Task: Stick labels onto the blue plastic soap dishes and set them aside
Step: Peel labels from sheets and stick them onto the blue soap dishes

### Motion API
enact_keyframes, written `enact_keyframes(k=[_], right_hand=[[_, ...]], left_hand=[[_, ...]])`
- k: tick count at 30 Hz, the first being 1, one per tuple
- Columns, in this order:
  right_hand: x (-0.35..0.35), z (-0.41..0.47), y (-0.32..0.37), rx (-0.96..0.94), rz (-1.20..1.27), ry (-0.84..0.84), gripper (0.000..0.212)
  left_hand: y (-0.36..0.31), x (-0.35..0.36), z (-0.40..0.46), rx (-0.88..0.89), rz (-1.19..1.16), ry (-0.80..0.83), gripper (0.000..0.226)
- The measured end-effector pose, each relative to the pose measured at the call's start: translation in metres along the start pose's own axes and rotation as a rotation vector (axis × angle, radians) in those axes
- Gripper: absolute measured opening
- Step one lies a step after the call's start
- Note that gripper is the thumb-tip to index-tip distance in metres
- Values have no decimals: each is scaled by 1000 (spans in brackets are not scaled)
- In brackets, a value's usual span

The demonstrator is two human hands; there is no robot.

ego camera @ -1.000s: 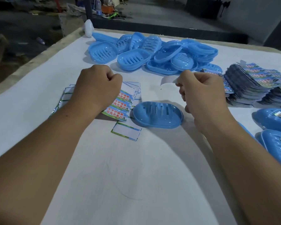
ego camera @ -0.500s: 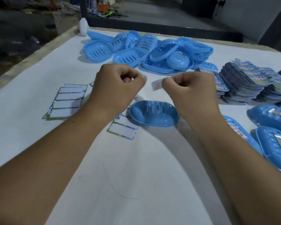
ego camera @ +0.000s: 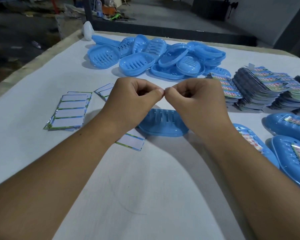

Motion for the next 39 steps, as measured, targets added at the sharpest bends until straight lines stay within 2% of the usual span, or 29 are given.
enact_keyframes(k=[10,16,20,33,39], right_hand=[[3,-1,2,-49,-65,21,25],[-6,7,-11,107,-94,-65,25],[-9,8,-14,136,-104,-39,34],[-7,6,-14,306,156,36,26],[-6,4,-10,239,143,70,22]], left_hand=[[0,-6,3,-20,-27,-37,9],[2,-9,5,-46,-48,-123,14],[4,-11,7,-65,-86,-138,11],[6,-11,8,-123,-120,-169,16],[7,-11,7,-132,-95,-160,11]])
Point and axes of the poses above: each hand's wrist, its own z-axis towards the middle knuckle, its own x-axis out of the palm, y = z × x, the point moved 4 cm from there along z, towards the middle knuckle, and after that the axes turned 8 degrees about -z, right-handed, at the moved point
